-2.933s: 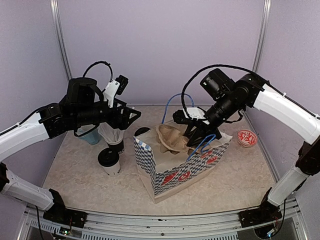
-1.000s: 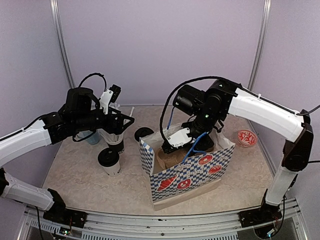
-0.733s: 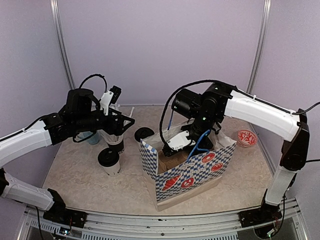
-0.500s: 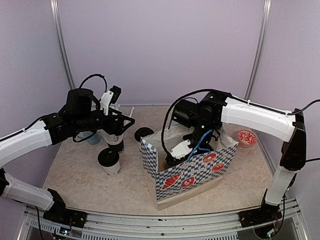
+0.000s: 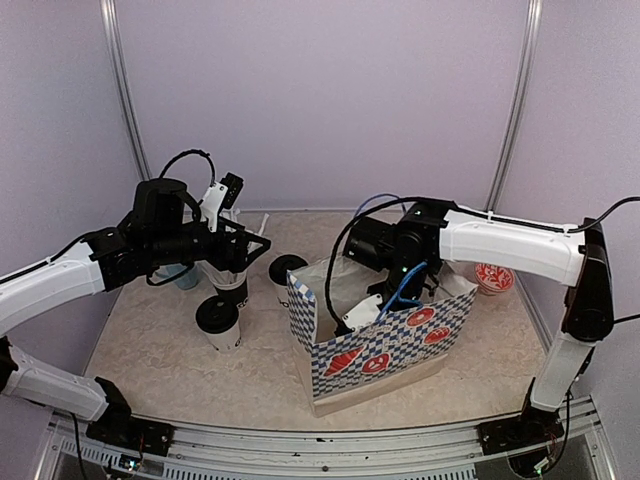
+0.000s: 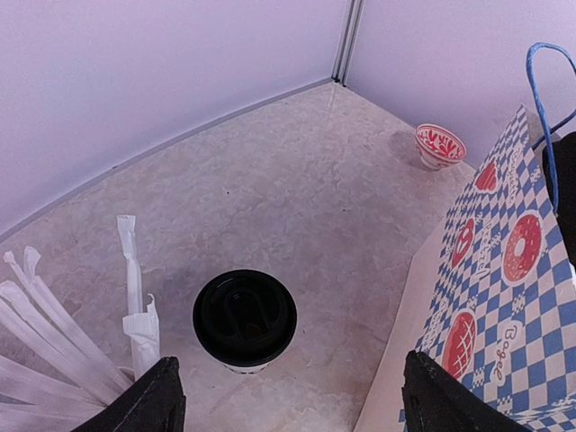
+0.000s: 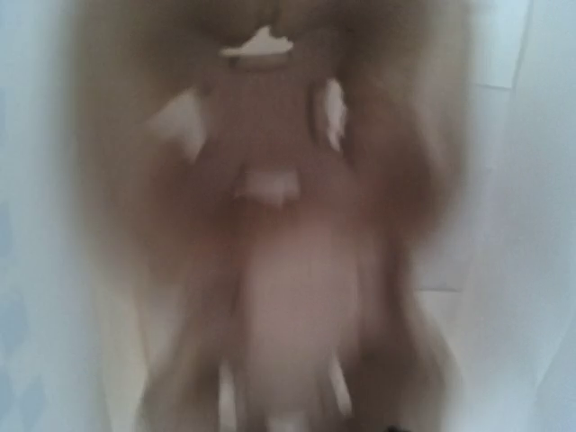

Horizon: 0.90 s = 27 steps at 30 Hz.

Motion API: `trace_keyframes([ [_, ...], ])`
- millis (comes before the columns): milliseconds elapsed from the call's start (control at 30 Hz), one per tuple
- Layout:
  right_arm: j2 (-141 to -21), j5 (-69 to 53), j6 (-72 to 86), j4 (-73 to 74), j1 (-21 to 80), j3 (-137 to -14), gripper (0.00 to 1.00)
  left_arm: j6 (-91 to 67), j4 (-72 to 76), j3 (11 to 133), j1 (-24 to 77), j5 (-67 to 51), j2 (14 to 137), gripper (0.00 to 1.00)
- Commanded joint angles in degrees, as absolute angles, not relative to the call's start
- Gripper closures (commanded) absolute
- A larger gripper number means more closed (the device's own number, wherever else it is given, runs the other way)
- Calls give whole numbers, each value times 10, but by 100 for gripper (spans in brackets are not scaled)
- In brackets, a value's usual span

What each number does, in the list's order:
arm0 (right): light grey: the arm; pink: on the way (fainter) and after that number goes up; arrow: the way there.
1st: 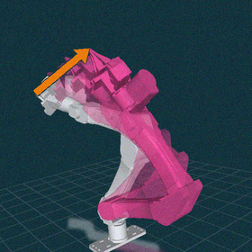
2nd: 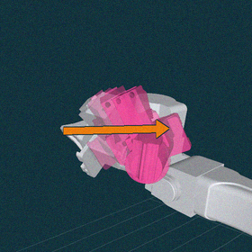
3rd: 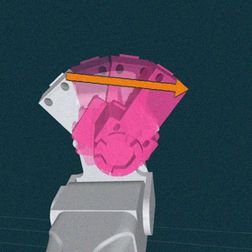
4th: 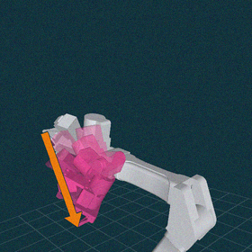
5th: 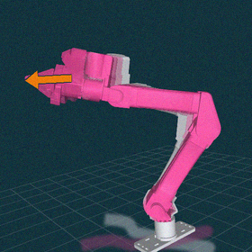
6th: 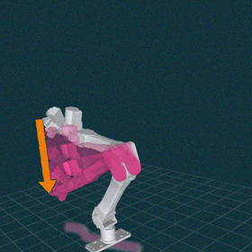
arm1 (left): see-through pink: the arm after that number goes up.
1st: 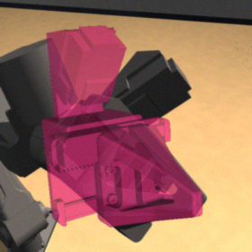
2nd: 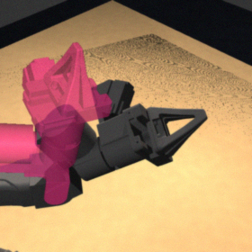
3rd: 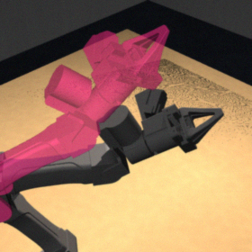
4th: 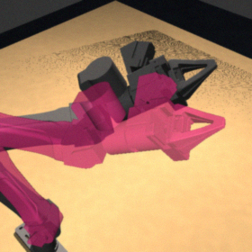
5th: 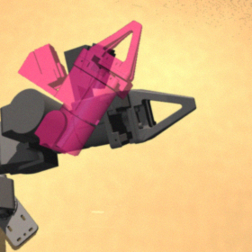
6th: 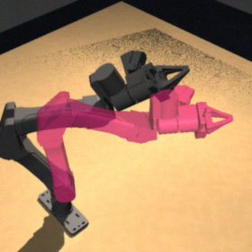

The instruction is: Pack the takeout coffee

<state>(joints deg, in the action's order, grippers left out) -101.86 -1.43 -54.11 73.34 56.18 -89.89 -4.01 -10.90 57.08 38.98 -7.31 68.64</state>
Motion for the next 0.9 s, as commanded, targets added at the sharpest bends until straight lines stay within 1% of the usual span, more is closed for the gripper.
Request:
trace_keyframes([
  [0,-979,-27,-549,726,558,-900,47,-41,-103,574,388,-80,678,18],
  [133,-960,-42,-552,735,558,-915,43,-41,-117,589,395,-74,678,19],
  [233,-943,-63,-555,751,558,-930,42,-40,-131,607,404,-64,681,19],
  [500,-896,-141,-564,784,529,-1040,41,-38,-193,666,457,-22,703,20],
  [700,-859,-185,-560,768,471,-1075,41,-55,-235,704,507,39,712,20],
  [800,-838,-231,-562,750,426,-1080,42,-78,-285,729,519,80,715,20],
  [867,-823,-267,-557,734,395,-1073,43,-110,-336,750,518,129,721,21],
])
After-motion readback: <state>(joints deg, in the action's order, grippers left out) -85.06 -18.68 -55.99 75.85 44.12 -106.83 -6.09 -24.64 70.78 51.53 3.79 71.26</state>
